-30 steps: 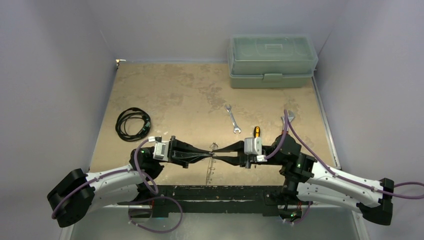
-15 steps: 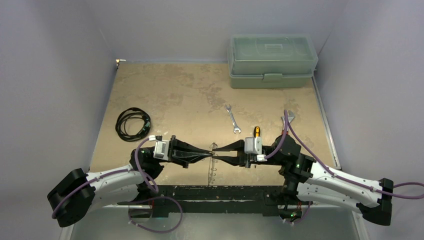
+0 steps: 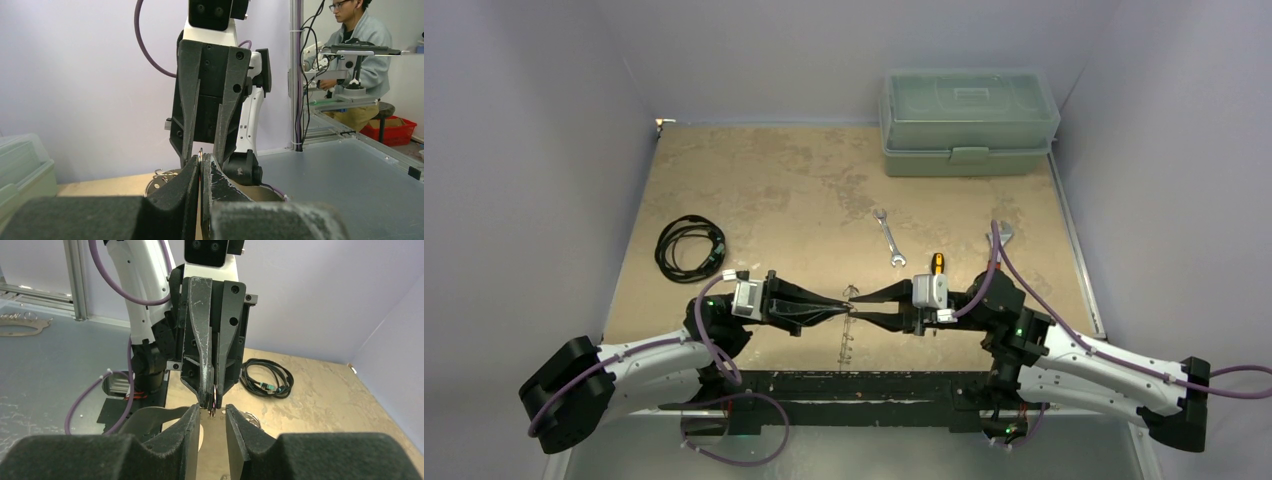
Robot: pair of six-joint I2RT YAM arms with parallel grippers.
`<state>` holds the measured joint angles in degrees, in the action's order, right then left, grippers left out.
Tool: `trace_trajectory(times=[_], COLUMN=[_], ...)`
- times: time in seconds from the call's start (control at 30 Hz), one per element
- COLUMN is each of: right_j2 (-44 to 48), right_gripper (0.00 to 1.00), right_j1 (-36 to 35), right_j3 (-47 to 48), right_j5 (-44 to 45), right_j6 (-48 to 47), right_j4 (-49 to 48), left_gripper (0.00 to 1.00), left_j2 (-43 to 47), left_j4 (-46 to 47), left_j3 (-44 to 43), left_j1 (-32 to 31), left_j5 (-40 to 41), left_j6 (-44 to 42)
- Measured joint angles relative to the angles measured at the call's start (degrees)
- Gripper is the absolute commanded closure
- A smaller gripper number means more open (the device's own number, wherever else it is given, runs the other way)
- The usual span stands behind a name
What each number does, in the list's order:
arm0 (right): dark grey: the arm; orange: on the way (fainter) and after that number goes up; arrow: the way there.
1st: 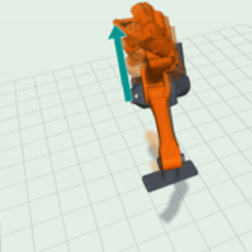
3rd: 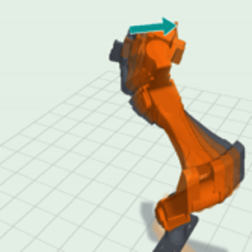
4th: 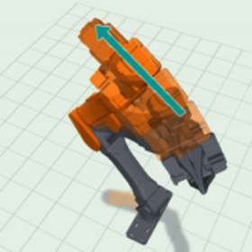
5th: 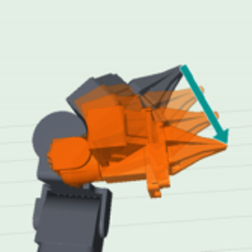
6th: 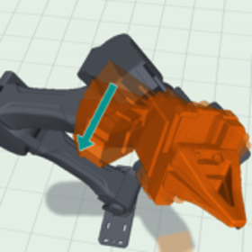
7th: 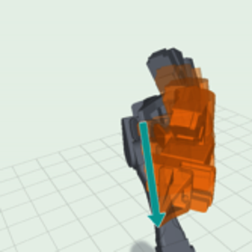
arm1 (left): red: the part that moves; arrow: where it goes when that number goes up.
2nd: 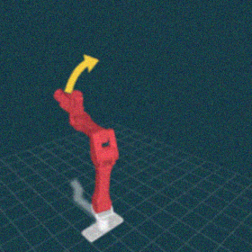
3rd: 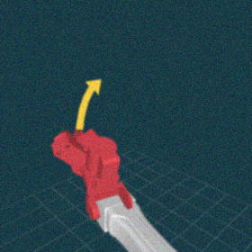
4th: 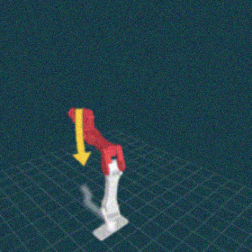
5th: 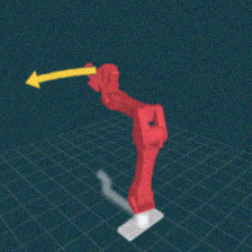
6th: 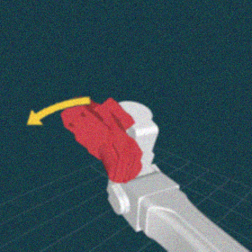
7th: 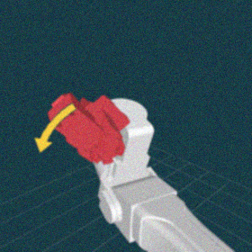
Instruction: Put the keys on the keyring
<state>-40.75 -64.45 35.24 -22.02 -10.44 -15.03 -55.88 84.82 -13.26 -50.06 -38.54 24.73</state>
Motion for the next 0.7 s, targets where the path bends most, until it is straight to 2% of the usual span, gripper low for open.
trace_trajectory(times=[0.17, 0.3, 0.7], right_j2=[0.92, 1.38, 0.68], right_gripper=[0.68, 0.72, 0.73], right_j1=[0.02, 0.02, 0.02], right_j3=[-0.35, -0.5, -0.61], right_j5=[0.0, 0.04, 0.24], right_j6=[0.0, 0.02, 0.0], right_j4=[0.11, 0.07, -0.02], left_gripper=[1.0, 1.0, 1.0], left_j2=[0.02, 0.02, 0.0], left_j4=[0.02, 0.02, 0.02], left_j3=[0.0, 0.0, 0.0], left_j1=[0.0, 0.0, 0.0], left_j5=[0.0, 0.0, 0.0], left_j6=[0.22, 0.24, 0.46])
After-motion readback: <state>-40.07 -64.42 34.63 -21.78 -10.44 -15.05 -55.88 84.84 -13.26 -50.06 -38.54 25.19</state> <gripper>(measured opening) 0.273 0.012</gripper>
